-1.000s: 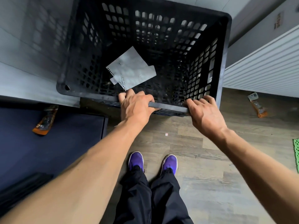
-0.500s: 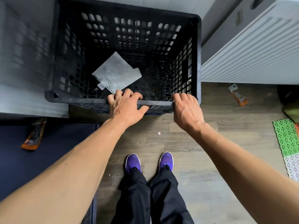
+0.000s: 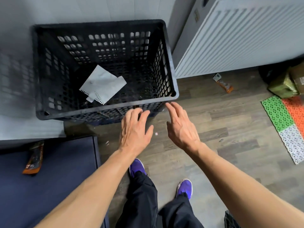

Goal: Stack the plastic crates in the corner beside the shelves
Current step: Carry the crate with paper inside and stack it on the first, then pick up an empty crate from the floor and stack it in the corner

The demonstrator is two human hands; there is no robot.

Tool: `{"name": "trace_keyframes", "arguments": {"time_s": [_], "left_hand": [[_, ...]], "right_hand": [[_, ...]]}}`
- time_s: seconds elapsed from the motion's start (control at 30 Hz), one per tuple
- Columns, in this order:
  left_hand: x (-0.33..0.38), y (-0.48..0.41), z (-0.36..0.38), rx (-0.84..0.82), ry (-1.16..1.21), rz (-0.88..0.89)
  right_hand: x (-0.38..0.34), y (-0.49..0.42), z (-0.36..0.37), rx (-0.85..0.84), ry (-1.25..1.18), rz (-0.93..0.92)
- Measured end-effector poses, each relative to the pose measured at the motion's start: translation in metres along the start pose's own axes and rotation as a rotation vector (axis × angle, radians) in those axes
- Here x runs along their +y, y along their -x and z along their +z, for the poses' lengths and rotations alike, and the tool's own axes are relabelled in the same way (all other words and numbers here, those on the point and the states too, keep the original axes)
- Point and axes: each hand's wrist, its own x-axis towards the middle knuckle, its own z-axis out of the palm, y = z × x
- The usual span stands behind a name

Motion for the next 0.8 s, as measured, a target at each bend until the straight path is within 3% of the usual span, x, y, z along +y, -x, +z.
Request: {"name": "trace_keyframes", "arguments": {"time_s": [0.37, 0.8], "left_hand": [[0.082, 0.089, 0.088, -0.472, -0.047, 0.087], [0.337, 0.212, 0.218, -0.785, -0.19, 0.473]], "right_hand": [[0.112, 0.156, 0.034, -0.148, -0.176, 0.418], [0.276, 0.428, 0.029, 0.026, -0.483, 0.945]]}}
